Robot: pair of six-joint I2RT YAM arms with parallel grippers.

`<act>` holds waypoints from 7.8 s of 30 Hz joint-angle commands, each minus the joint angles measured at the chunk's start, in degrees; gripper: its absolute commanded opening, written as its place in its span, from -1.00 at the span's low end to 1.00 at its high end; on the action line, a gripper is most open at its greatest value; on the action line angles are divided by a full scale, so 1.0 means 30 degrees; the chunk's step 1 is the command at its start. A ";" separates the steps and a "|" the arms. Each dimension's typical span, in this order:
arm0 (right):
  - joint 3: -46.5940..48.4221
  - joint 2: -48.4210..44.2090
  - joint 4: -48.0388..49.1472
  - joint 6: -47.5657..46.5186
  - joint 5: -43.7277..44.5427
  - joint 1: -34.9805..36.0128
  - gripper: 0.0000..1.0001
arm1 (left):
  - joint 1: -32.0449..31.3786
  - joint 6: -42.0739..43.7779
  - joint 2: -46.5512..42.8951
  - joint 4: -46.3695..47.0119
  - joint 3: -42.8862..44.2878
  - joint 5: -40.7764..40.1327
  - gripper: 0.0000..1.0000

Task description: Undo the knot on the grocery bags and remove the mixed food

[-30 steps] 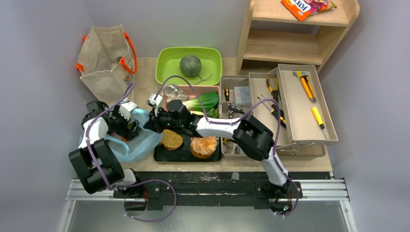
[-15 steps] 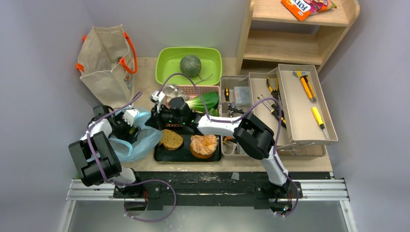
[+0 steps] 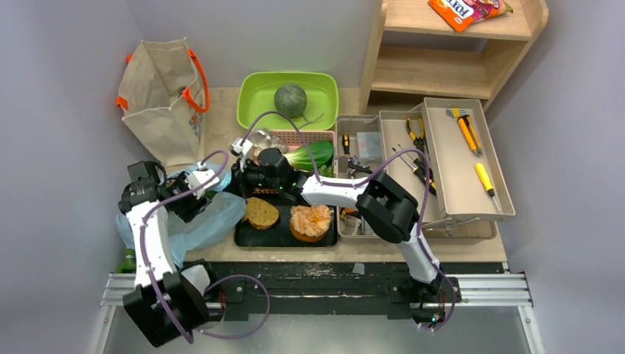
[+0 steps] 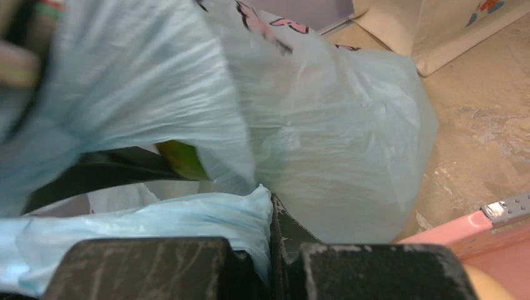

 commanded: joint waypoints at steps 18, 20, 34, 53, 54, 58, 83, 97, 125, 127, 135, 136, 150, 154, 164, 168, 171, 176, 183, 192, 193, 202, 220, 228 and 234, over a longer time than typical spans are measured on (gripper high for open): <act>-0.0171 0.0075 0.1083 -0.0395 0.0618 -0.0106 -1.00 | -0.1622 -0.9770 -0.1668 -0.3860 1.1238 0.6946 -0.40; -0.0440 0.0053 0.1333 -0.1443 0.1082 0.0140 -1.00 | -0.3585 -1.1394 0.0939 -0.1740 1.3256 0.4441 -0.39; -0.0371 0.0536 0.1852 -0.4249 0.2542 0.0261 -1.00 | -0.8758 -1.4329 2.2239 0.1068 3.3046 -0.3675 -0.30; -0.0764 0.0162 0.1921 -0.4195 0.2122 0.0115 -1.00 | -0.6597 -1.9623 1.4695 0.4604 2.7324 -0.0559 0.96; -0.0750 0.0096 0.1941 -0.4144 0.2064 0.0115 -1.00 | -0.5507 -2.0888 1.2653 0.5807 2.4848 0.1594 0.90; -0.0344 0.0020 0.1984 -0.3588 0.1900 0.0093 -1.00 | -0.2223 -1.9321 0.5481 0.5325 1.8142 0.5892 0.59; 0.1221 0.0305 0.0662 -0.0427 0.0272 0.0058 -1.00 | 0.1744 -0.4456 -0.3703 0.3072 0.0189 -0.1495 0.81; 0.1894 0.0717 -0.0176 -0.0157 0.0443 -0.0046 -1.00 | 0.1334 -0.3111 0.2050 0.7788 -0.1295 -0.2316 0.96; 0.1860 0.1137 -0.0062 -0.0011 0.0533 -0.0325 -1.00 | 0.1215 0.2720 -0.3465 -1.1344 0.5591 0.5196 -0.22; 0.1667 0.1055 0.0159 0.0048 0.0490 -0.0324 -1.00 | 0.1028 -0.0884 -0.3639 -1.0686 0.7710 0.7163 -0.23; -0.0352 -0.0034 0.1447 -0.0934 0.0512 -0.0310 -1.00 | -0.5560 -1.4540 0.3145 0.1611 1.4579 0.1670 -0.20; -0.0552 -0.0126 0.1501 -0.1188 0.0493 -0.0304 -1.00 | -0.5967 -1.5213 0.4698 0.2045 1.6037 0.1100 -0.21; -0.1236 -0.0220 0.1574 -0.2402 0.1261 -0.0321 -1.00 | -0.8774 -1.7471 2.2407 0.6977 3.0999 -0.2980 -0.15; -0.1251 -0.0131 0.1452 -0.2484 0.1254 -0.0325 -1.00 | -0.8775 -1.7527 2.4032 0.6995 3.1721 -0.3124 0.38; -0.0840 0.0151 0.1478 -0.2215 0.1055 -0.0354 -1.00 | -0.8712 -1.8133 1.9652 0.5219 2.9941 -0.1425 1.00; -0.0862 0.0052 0.1404 -0.2136 0.0919 -0.0354 -1.00 | -0.7739 -1.8760 1.5711 0.4229 2.7310 0.0819 0.93; -0.0876 -0.0296 0.1386 -0.2110 0.0861 -0.0382 -1.00 | -0.5790 -1.9035 1.0342 0.5165 2.1509 0.4212 0.78; -0.0786 -0.0564 0.1651 -0.1766 0.0800 -0.0376 -1.00 | -0.1051 -1.3714 0.3097 -0.0926 1.5582 0.7177 0.26; 0.0580 -0.0416 0.1506 -0.0718 0.0608 -0.0377 -1.00 | 0.3381 0.0337 -0.1111 -1.3018 1.1582 0.5856 -0.21; 0.1021 -0.0512 0.1330 0.0513 -0.0146 -0.0354 -1.00 | 0.2590 -0.1169 -0.4166 -0.2353 0.1336 0.0454 -0.15; 0.0957 -0.0527 0.1322 0.0641 -0.0281 -0.0354 -1.00 | 0.2398 -0.1878 -0.3910 -0.1051 0.0747 -0.0121 -0.16; 0.0183 -0.1234 0.1533 0.0983 -0.0364 -0.0350 -1.00 | 0.2087 -0.3556 -0.1484 0.4932 -0.1004 -0.6950 -0.28; -0.0760 -0.1738 0.1616 0.1112 -0.1034 -0.0670 -1.00 | 0.4270 0.1984 0.4354 0.7014 0.0093 -0.3403 0.66; -0.0720 -0.1466 0.1355 0.1247 -0.1521 -0.0932 -1.00 | 0.4019 0.3667 0.7711 0.6857 0.0749 -0.4041 0.73; -0.0029 -0.0969 0.1047 0.1229 -0.1619 -0.1053 -1.00 | 0.2937 0.4559 0.8230 0.4905 0.0156 -0.3592 0.27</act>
